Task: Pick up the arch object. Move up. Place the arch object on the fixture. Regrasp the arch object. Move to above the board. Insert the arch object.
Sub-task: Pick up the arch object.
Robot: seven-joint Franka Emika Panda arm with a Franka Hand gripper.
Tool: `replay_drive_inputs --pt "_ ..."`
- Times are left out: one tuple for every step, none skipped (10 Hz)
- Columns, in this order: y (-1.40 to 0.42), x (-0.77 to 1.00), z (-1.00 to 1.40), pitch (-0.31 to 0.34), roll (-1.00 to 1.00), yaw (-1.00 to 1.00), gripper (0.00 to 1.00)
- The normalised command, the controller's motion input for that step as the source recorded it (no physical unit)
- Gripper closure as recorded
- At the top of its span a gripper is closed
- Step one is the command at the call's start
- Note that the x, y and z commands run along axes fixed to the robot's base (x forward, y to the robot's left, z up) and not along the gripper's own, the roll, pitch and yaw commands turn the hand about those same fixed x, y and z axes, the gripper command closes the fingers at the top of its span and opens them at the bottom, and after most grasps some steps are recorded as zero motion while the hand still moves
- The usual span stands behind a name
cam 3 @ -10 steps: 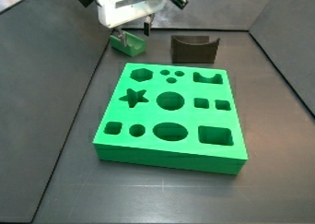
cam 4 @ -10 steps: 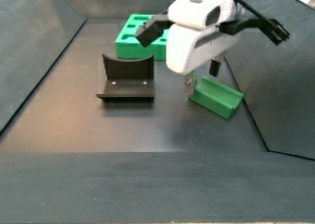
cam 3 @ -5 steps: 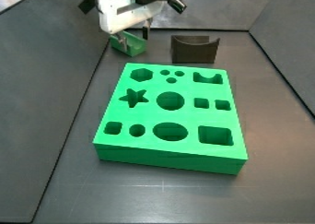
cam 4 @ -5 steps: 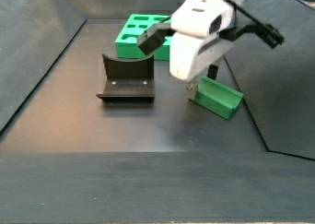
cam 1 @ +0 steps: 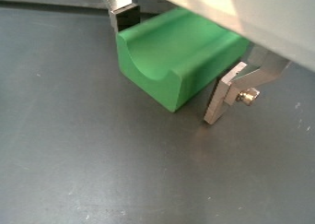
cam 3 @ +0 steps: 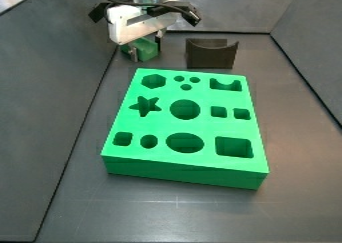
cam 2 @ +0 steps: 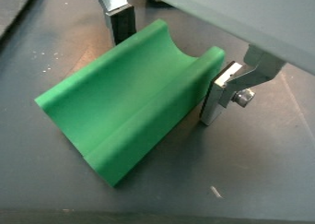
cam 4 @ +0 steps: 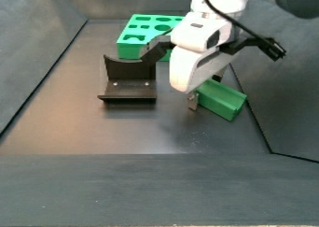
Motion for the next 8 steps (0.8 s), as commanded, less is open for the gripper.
replay_drive_inputs --pt "0.10 0.00 -0.24 -0.039 -0.08 -0.21 0.00" --pt "0.09 0.00 -0.02 -0.011 -0.13 0.00 0.00" --pt "0.01 0.00 0.00 0.000 0.00 0.00 0.00" --pt "0.00 0.00 0.00 0.000 0.00 0.00 1.00" --pt "0.00 0.00 0.00 0.000 0.00 0.00 1.00" --pt "0.00 0.00 0.00 0.000 0.00 0.00 1.00" --pt "0.00 0.00 0.00 0.000 0.00 0.00 1.00" --pt "0.00 0.00 0.00 0.000 0.00 0.00 1.00"
